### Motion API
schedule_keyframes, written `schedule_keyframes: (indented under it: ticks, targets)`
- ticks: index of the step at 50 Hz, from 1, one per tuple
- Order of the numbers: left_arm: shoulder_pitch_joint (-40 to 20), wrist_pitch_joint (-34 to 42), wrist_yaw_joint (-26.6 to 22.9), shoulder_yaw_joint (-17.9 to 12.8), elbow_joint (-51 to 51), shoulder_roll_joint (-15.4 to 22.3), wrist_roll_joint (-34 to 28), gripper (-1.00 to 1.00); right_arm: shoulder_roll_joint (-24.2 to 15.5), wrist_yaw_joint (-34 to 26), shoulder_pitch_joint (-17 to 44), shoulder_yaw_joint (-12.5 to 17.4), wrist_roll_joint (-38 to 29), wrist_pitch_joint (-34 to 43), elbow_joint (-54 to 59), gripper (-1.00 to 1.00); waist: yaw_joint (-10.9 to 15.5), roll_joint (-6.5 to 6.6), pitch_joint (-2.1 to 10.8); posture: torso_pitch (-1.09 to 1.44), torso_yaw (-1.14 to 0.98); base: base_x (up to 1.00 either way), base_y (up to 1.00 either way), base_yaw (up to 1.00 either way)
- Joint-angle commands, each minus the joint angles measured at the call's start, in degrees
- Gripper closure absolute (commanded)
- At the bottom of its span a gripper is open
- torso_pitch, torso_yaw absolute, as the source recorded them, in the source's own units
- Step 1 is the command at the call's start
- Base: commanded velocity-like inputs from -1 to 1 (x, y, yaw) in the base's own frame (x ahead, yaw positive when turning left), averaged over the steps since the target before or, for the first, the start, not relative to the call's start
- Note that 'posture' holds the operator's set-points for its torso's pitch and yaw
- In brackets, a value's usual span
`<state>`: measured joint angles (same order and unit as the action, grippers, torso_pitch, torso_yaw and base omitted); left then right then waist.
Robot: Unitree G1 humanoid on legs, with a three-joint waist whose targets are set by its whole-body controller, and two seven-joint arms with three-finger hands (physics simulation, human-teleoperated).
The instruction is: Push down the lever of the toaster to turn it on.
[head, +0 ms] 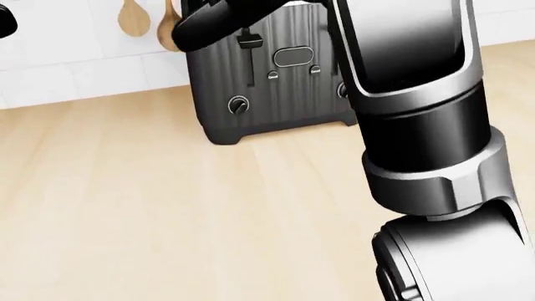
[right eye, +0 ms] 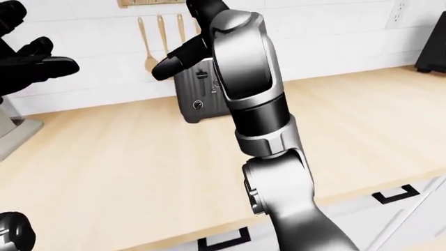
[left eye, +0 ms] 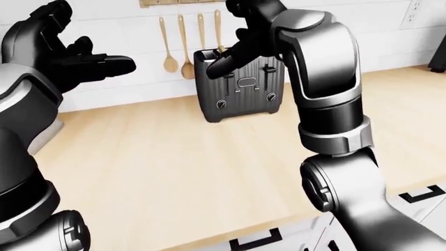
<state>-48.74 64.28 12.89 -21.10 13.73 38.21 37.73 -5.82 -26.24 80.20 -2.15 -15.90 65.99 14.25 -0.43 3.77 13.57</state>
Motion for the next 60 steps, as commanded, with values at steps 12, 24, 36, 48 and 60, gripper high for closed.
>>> schedule_keyframes:
  ticks: [12,24,36,48,60]
  targets:
    - [-1.36,-2.2,-0.21,-0.59,0.34,0.87,-0.24,-1.0,0.78,-0.56,0.18,0.63,-1.08,0.62,-3.52,-1.0,-0.06,0.61,0.56,-0.4,0.0,0.0,0.0,0.0]
    - [-1.53,-1.53,-0.01,-0.88,0.81,0.83,0.11,-1.0,2.13,-1.3,-3.59,-0.47,-1.61,2.02,-6.84,-1.0,0.24,0.61,0.54,-0.4,0.0,0.0,0.0,0.0]
    - [-1.34,-0.87,0.86,-1.24,1.66,1.07,1.25,-1.0,3.43,0.22,-3.3,0.09,-0.72,-1.21,-3.17,-1.0,0.42,0.68,0.71,-0.4,0.0,0.0,0.0,0.0]
    - [-1.16,-1.3,1.06,-1.17,1.32,1.3,1.7,-1.0,4.92,1.89,-2.77,0.13,0.91,-5.81,2.46,-1.0,0.46,0.79,0.91,-0.4,0.0,0.0,0.0,0.0]
    - [-1.07,-1.12,1.47,-1.42,1.62,1.81,2.62,-1.0,5.27,3.42,-4.04,0.35,2.16,-10.36,7.74,-1.0,0.35,0.85,1.22,-0.4,0.0,0.0,0.0,0.0]
